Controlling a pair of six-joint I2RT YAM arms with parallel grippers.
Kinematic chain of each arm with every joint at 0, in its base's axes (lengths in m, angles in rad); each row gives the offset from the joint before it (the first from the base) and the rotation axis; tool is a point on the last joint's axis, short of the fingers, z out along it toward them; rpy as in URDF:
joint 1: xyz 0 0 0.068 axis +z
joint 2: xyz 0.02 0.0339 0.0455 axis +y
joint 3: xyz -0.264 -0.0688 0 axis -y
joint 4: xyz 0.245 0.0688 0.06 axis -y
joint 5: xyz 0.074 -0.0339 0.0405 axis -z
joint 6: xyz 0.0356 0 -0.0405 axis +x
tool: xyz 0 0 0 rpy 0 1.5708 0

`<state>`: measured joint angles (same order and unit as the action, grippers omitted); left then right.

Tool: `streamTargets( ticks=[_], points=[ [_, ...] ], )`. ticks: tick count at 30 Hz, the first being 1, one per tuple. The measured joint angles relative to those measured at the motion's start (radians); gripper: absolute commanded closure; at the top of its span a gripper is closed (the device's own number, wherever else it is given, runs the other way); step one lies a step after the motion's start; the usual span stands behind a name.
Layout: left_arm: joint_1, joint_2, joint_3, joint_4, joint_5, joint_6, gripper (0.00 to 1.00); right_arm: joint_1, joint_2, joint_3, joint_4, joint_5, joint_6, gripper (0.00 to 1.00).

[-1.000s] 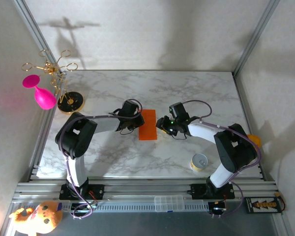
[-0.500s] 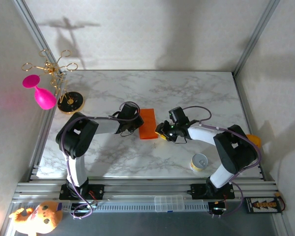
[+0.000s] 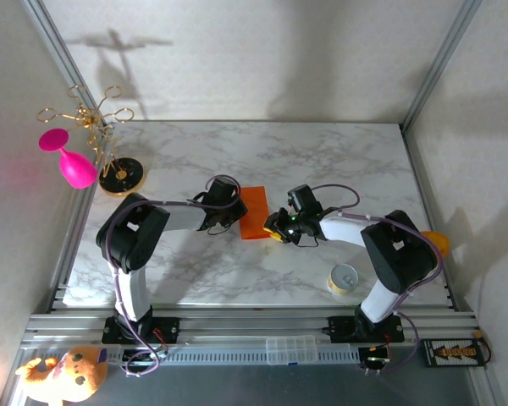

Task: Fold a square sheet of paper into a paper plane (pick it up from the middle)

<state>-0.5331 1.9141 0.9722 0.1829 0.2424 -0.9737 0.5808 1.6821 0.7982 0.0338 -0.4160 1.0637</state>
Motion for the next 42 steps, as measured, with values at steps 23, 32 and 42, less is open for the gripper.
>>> streamTargets(
  ticks=[23, 32, 42],
  points=[
    [0.0, -0.02, 0.02, -0.028, 0.041, 0.07, 0.8, -0.029, 0.023, 0.001, 0.014, 0.003, -0.021, 1.0],
    [0.028, -0.002, 0.125, -0.066, 0.053, 0.135, 0.85, -0.029, -0.001, 0.0, -0.037, 0.003, -0.071, 1.0],
    [0.034, 0.077, 0.151, -0.11, 0.058, 0.163, 0.89, -0.029, -0.016, 0.0, -0.02, -0.021, -0.105, 1.0]
  ],
)
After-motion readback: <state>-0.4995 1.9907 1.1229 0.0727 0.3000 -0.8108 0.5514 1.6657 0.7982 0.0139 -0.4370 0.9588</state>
